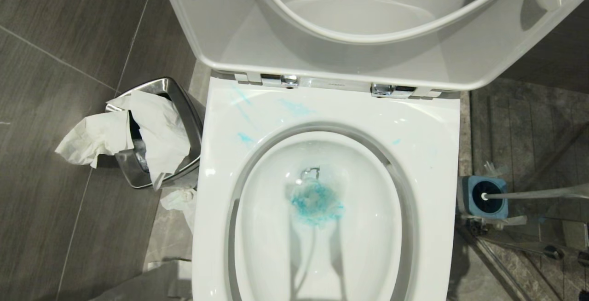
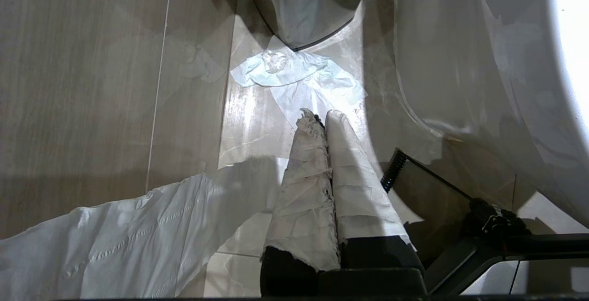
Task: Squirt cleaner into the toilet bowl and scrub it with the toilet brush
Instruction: Scrub the toilet bowl
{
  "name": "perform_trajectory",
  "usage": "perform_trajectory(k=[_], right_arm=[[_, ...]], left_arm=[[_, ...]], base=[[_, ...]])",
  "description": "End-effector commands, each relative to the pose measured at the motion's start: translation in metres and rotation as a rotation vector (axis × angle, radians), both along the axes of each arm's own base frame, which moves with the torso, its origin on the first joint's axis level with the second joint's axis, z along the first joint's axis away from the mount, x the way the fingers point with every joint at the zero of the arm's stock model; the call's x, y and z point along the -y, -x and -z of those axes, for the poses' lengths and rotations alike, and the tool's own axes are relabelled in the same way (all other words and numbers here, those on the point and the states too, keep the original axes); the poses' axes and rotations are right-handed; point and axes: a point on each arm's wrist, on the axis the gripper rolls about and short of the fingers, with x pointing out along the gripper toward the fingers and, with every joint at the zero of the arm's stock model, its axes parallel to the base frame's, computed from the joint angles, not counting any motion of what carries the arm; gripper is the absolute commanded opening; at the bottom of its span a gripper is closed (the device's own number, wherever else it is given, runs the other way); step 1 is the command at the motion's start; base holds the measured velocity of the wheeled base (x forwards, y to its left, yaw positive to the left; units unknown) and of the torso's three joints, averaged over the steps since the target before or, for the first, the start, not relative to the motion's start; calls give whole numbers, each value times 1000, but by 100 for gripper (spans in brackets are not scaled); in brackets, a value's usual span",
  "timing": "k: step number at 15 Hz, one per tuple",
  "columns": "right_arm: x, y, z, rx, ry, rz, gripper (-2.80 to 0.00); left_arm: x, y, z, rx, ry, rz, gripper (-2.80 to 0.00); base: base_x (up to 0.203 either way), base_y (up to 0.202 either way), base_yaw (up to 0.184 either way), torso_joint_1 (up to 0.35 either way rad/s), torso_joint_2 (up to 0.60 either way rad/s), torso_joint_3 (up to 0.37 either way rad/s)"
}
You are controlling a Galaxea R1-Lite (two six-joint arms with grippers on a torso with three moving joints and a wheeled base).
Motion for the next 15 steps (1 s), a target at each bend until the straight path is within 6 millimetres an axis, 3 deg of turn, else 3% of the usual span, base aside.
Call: perform_trajectory(k=[1,7,11,12,15], right_arm=[[5,-12,22,115,63,26,-280],[15,-41,55,200,109,27,-280],[21,-56,58,212,130,55,-280],[22,-59,59,213,140,73,0],[23,-62,59,201,133,90,0]], left_arm=[[0,0,0,0,0,0,-280],[0,0,0,0,0,0,-280],[0,0,0,0,0,0,-280],[0,0,0,0,0,0,-280],[0,0,0,0,0,0,-280]], base=[[0,0,0,0,0,0],[0,0,0,0,0,0],[0,0,0,0,0,0],[0,0,0,0,0,0],[0,0,0,0,0,0]])
